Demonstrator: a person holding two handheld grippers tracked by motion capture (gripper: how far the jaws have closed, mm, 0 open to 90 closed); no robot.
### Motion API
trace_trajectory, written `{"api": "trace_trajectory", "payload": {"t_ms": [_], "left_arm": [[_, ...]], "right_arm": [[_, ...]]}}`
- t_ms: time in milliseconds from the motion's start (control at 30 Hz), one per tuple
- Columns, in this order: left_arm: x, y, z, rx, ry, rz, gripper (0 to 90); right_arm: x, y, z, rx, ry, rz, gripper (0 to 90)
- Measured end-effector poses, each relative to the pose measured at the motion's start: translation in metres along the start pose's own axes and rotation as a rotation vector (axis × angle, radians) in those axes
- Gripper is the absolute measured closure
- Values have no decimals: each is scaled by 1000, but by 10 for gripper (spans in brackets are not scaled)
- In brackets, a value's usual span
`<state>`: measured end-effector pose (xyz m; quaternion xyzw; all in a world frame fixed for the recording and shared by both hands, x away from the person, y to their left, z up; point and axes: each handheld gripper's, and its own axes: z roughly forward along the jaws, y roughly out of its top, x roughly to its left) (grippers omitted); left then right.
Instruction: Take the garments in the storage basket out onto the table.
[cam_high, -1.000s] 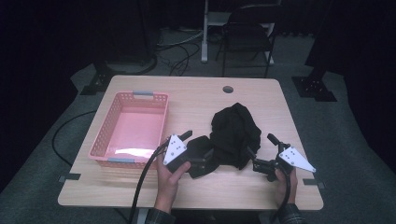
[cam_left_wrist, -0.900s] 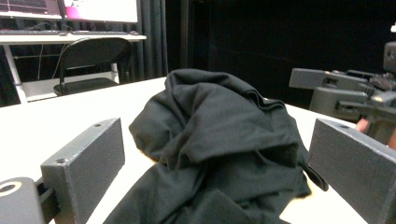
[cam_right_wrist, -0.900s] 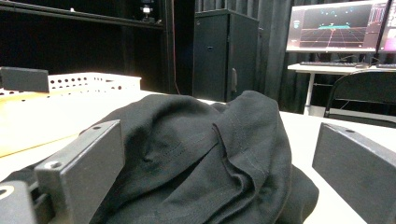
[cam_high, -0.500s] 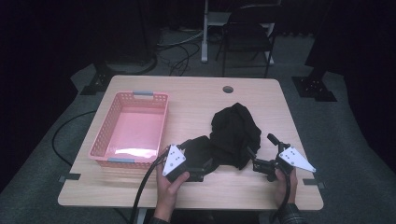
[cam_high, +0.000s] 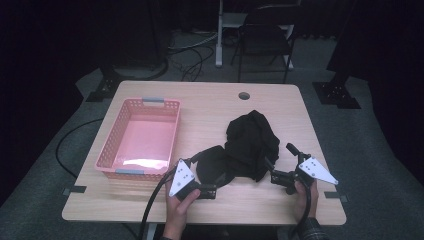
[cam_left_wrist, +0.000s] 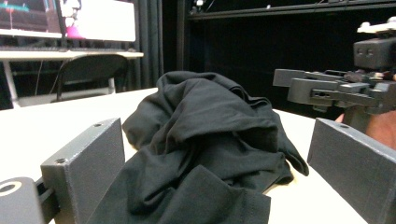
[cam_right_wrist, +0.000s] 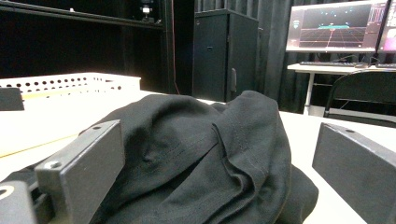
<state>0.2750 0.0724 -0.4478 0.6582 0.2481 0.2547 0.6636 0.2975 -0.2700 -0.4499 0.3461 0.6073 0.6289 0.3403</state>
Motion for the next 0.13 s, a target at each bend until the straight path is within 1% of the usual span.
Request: {"api": "trace_trajectory", "payload": {"t_ms": [33,133], "left_arm": [[-1,0,0,-2,-2,15,36],[-1,0,0,-3,-4,14,36]], "right_arm": [[0,0,0,0,0,0,19],[0,0,0,0,-1,0,19]]}}
